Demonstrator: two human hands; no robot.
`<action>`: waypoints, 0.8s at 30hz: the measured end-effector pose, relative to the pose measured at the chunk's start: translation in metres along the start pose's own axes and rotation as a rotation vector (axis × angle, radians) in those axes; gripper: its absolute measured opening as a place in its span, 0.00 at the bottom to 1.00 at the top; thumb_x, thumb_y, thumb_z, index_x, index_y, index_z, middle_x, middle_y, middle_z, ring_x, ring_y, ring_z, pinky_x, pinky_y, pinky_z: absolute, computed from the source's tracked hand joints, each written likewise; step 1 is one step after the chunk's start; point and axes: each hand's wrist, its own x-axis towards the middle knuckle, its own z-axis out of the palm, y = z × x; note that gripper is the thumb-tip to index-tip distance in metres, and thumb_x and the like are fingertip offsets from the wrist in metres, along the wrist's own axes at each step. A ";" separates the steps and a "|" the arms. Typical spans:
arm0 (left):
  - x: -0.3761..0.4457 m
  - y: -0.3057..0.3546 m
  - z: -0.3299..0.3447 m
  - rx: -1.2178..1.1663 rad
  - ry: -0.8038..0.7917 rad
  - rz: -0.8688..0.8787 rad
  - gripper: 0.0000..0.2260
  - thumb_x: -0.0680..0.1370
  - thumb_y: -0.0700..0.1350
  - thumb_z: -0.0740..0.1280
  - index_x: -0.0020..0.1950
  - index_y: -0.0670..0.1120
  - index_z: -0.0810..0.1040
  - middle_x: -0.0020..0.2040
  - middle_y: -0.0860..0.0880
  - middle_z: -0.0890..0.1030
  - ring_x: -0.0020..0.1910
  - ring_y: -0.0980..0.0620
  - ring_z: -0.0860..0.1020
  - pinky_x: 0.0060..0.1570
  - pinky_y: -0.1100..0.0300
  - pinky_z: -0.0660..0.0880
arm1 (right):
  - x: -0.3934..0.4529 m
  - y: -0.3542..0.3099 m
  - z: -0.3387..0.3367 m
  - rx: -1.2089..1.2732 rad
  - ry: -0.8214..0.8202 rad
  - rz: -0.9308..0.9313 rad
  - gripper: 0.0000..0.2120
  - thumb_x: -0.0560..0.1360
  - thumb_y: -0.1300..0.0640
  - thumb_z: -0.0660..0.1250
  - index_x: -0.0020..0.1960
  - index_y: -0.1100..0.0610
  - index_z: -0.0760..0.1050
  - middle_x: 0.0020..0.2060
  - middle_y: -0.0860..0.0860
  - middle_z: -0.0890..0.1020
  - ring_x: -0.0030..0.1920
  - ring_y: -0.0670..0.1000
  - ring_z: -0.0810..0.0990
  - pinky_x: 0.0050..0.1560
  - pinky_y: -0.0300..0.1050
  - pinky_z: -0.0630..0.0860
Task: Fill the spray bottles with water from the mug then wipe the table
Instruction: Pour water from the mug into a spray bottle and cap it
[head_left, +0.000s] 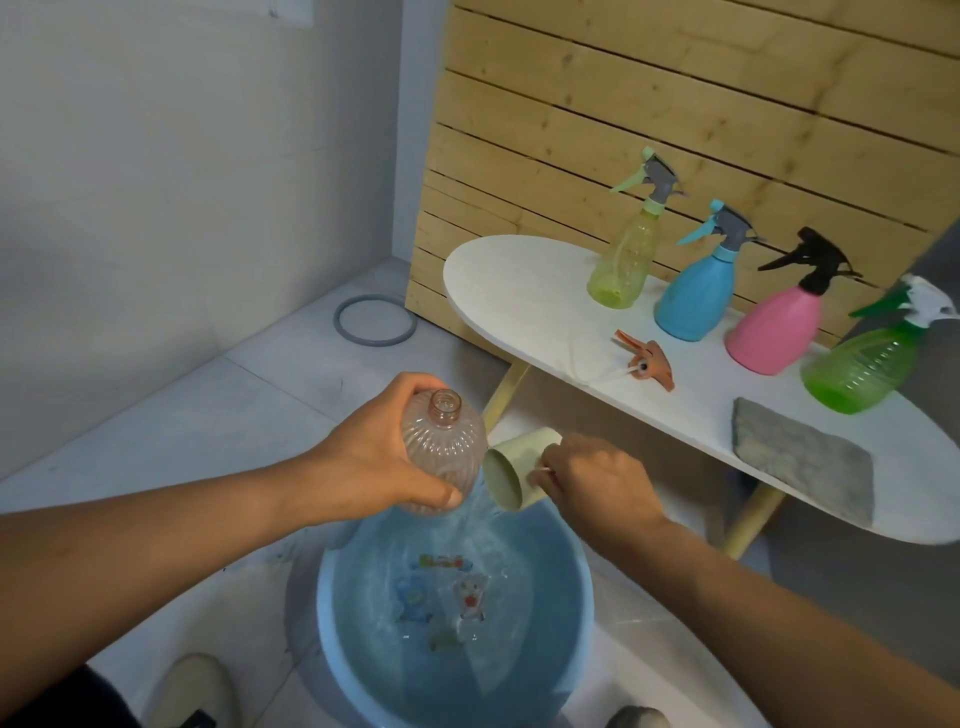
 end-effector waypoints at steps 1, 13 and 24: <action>0.000 0.000 0.001 0.000 0.001 0.001 0.42 0.61 0.44 0.87 0.67 0.62 0.68 0.58 0.62 0.77 0.56 0.62 0.78 0.50 0.68 0.76 | -0.002 -0.002 0.001 -0.053 0.042 -0.051 0.12 0.80 0.45 0.66 0.47 0.53 0.80 0.43 0.51 0.78 0.43 0.56 0.79 0.36 0.49 0.76; -0.002 0.007 0.004 -0.003 0.004 0.024 0.42 0.61 0.45 0.87 0.66 0.62 0.68 0.59 0.61 0.77 0.57 0.59 0.78 0.53 0.65 0.78 | -0.029 -0.022 -0.016 -0.373 0.250 -0.276 0.07 0.68 0.66 0.72 0.41 0.57 0.77 0.35 0.54 0.74 0.34 0.55 0.71 0.38 0.51 0.68; -0.008 0.030 0.002 -0.067 0.013 0.034 0.42 0.60 0.46 0.87 0.66 0.65 0.68 0.59 0.63 0.76 0.56 0.62 0.79 0.51 0.64 0.80 | -0.007 0.011 -0.090 0.533 0.189 0.416 0.12 0.80 0.42 0.64 0.46 0.47 0.80 0.41 0.46 0.82 0.44 0.51 0.79 0.44 0.48 0.75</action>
